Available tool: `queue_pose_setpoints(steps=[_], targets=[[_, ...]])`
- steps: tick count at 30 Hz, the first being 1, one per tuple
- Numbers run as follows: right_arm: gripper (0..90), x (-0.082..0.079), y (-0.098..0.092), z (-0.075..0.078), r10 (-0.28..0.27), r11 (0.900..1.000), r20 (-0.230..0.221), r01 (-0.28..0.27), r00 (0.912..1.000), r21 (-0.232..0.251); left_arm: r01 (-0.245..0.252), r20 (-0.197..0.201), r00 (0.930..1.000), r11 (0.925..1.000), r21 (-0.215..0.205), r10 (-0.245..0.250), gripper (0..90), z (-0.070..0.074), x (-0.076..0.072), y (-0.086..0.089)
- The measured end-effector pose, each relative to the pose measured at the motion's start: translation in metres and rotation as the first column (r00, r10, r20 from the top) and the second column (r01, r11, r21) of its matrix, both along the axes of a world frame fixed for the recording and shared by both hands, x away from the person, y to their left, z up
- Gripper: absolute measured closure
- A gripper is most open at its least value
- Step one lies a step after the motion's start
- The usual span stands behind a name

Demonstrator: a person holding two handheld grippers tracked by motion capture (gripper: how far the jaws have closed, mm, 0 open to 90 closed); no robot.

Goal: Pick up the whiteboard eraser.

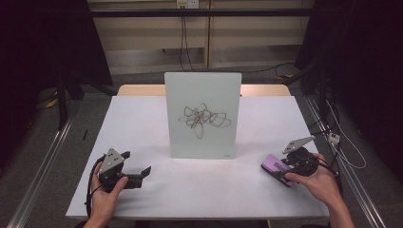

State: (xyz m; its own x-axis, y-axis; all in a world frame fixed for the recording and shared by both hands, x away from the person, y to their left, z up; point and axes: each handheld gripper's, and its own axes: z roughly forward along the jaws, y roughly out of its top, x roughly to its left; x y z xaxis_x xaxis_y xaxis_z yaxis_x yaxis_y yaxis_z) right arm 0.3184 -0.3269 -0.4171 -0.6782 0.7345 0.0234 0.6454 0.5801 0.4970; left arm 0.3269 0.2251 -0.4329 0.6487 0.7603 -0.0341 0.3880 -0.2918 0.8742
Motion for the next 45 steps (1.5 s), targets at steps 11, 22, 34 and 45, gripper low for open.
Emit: queue_pose_setpoints(steps=[11, 22, 34, 45], targets=[[41.3, -0.001, 0.007, 0.01, -0.027, 0.997, 0.089, 0.021, 0.9956, 0.078, -0.005, -0.005, 1.0, 1.0, 0.0, 0.005, 4.3, -0.001, 0.001, 0.0], [41.4, -0.005, 0.017, 0.023, -0.048, 0.985, 0.203, 0.013, 0.978, 0.17, -0.005, -0.006, 1.0, 1.0, 0.001, 0.005, 4.3, -0.002, 0.002, 0.001], [41.4, -0.003, 0.029, 0.022, -0.054, 0.975, 0.28, -0.011, 0.9585, 0.224, -0.005, -0.012, 0.9999, 1.0, 0.0, 0.005, 4.3, -0.003, 0.002, 0.003], [41.4, -0.005, 0.048, 0.032, -0.038, 0.972, 0.342, -0.044, 0.939, 0.231, -0.02, -0.008, 0.9998, 0.9998, 0.008, 0.021, 4.3, -0.002, -0.002, 0.004]])
